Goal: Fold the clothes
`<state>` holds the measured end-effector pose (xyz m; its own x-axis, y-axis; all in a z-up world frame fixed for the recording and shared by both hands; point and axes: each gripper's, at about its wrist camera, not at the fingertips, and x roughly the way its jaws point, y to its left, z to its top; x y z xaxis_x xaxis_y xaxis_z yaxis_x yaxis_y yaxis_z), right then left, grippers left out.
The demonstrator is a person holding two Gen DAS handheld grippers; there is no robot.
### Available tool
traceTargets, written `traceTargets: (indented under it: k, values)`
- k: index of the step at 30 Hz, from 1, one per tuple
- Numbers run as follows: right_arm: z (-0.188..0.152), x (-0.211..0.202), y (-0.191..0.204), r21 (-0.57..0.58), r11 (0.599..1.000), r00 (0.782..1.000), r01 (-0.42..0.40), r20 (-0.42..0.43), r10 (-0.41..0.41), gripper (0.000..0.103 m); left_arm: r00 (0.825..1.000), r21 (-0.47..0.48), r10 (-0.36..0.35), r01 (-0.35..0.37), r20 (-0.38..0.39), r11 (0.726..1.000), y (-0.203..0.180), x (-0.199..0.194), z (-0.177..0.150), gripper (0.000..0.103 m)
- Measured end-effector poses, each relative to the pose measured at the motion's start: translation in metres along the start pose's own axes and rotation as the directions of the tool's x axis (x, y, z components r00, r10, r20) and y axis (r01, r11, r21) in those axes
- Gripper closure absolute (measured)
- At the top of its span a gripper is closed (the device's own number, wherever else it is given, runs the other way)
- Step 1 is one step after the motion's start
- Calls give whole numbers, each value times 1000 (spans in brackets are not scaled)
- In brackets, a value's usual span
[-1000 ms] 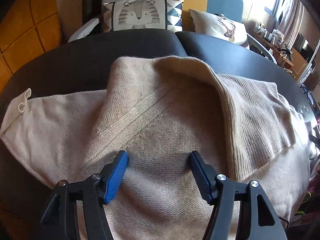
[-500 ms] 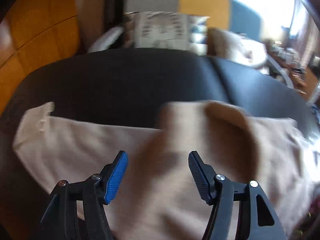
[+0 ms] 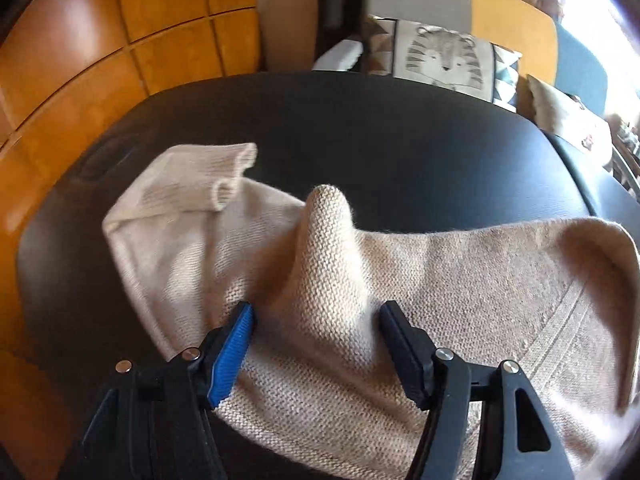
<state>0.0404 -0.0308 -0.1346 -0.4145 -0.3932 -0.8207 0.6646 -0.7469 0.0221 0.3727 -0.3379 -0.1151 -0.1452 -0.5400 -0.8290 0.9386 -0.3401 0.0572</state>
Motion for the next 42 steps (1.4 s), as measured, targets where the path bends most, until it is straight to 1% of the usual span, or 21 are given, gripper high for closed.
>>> traceTargets:
  k: [3, 7, 8, 10, 13, 15, 18, 19, 21, 24, 26, 27, 29, 31, 33, 35, 36, 37, 39, 41, 42]
  values:
    - [-5, -3, 4, -1, 1000, 1000, 5, 17, -5, 0, 1000, -21, 17, -17, -4, 1000, 10, 2, -6, 36]
    - [-1, 3, 8, -9, 1000, 999, -3, 32, 3, 0, 999, -59, -17, 16, -28, 998, 4, -5, 4, 38]
    - [-2, 4, 8, -11, 1000, 999, -4, 35, 4, 0, 1000, -41, -16, 15, -23, 999, 0, -6, 6, 38]
    - [-2, 4, 8, -7, 1000, 999, -1, 37, 1, 0, 999, 12, 19, -18, -41, 1000, -6, 2, 7, 37]
    - [-3, 3, 7, -1, 1000, 999, 3, 38, -3, 0, 999, -39, 1, -3, -52, 999, 1, 3, 10, 38]
    - [-1, 4, 8, -3, 1000, 1000, 7, 18, -7, 0, 999, -40, -8, 7, -34, 999, -3, -8, 10, 38]
    - [9, 1, 9, 17, 999, 998, 34, -45, -33, 0, 998, 16, -58, 58, 34, 998, -23, -39, 12, 38]
    - [10, -6, 11, 20, 999, 998, 49, -29, -49, 0, 995, 41, -82, 79, 58, 996, -30, -50, 10, 38]
    - [11, -22, 20, -12, 999, 999, 43, 34, -42, 0, 987, 104, -137, 128, 85, 986, -54, -66, 10, 38]
    - [3, -23, 32, -47, 999, 999, 3, 43, -1, 0, 970, 200, -237, 222, 53, 954, -98, -69, 5, 38]
    - [-7, -4, 36, -50, 998, 998, -44, -41, 42, 0, 963, 255, -271, 259, 11, 932, -124, -61, -8, 38]
    - [-12, -8, 38, -65, 997, 999, -36, 12, 37, 0, 962, 277, -271, 266, -17, 924, -134, -55, -16, 38]
    - [-12, -10, 38, -67, 997, 1000, -30, -1, 30, 0, 963, 309, -259, 267, -68, 913, -146, -42, -30, 38]
    - [-6, -11, 37, -55, 998, 999, -30, -42, 27, 0, 964, 297, -261, 262, -42, 918, -145, -45, -33, 37]
    - [-5, -19, 37, -47, 999, 999, -24, -33, 22, 0, 964, 259, -258, 266, -63, 929, -142, -45, -29, 37]
    - [-5, -25, 38, -47, 999, 1000, -26, -14, 25, 0, 965, 251, -257, 261, -50, 932, -142, -47, -26, 37]
    - [-10, -21, 38, -39, 999, 999, -34, -36, 33, 0, 966, 250, -256, 257, -39, 933, -143, -49, -25, 37]
    - [-14, -15, 38, -37, 999, 998, -36, -48, 35, 0, 964, 254, -264, 266, -44, 930, -145, -48, -26, 37]
    - [-20, -20, 41, -55, 998, 1000, -19, 8, 19, 0, 964, 286, -261, 264, -49, 921, -154, -45, -29, 36]
    - [-21, -21, 40, -49, 999, 1000, -18, 12, 19, 0, 966, 309, -255, 257, -48, 916, -161, -43, -31, 35]
    - [-21, -21, 40, -46, 999, 1000, -18, 14, 18, 0, 964, 298, -261, 264, -48, 917, -159, -42, -30, 34]
